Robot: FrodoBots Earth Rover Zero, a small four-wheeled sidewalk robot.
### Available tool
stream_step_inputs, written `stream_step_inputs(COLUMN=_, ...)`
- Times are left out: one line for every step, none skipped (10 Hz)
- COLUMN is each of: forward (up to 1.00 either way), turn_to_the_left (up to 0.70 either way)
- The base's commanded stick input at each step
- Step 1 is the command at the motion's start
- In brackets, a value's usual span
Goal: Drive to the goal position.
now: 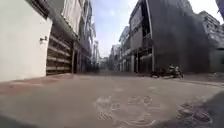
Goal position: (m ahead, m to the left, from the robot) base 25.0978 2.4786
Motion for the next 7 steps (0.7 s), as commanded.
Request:
stream_step_inputs(forward=1.00, turn_to_the_left=0.06)
stream_step_inputs(forward=1.00, turn_to_the_left=0.06)
stream_step_inputs(forward=1.00, turn_to_the_left=0.06)
stream_step_inputs(forward=1.00, turn_to_the_left=0.06)
stream_step_inputs(forward=1.00, turn_to_the_left=0.06)
stream_step_inputs(forward=1.00, turn_to_the_left=0.06)
stream_step_inputs(forward=1.00, turn_to_the_left=0.06)
